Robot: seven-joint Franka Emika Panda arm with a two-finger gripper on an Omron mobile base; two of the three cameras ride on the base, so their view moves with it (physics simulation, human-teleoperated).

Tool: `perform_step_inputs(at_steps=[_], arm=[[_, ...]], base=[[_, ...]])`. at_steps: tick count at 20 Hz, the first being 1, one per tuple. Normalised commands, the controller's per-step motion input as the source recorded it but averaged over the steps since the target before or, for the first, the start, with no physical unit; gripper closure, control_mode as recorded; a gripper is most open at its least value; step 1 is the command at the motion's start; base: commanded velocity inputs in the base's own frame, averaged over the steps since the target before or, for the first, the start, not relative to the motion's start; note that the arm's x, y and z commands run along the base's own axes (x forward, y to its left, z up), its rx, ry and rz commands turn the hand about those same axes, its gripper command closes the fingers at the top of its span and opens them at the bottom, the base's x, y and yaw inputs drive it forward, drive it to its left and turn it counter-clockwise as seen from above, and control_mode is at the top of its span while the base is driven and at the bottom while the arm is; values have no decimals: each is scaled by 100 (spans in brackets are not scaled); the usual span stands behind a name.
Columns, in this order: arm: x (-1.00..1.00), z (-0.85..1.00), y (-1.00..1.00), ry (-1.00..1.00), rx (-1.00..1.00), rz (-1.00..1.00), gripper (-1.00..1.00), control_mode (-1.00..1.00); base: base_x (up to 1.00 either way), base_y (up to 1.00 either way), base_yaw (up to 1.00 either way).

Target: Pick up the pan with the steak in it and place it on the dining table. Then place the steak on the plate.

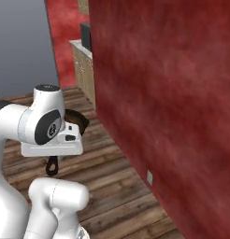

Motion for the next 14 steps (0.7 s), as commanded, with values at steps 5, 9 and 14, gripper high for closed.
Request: perform_step_inputs(at_steps=[5, 9, 14], arm=[[0, 0, 0, 0, 0, 0, 100, 100], [0, 0, 0, 0, 0, 0, 100, 100], [0, 0, 0, 0, 0, 0, 100, 100]], base=[[-2, 15, 34], [0, 14, 39], [-2, 9, 41]])
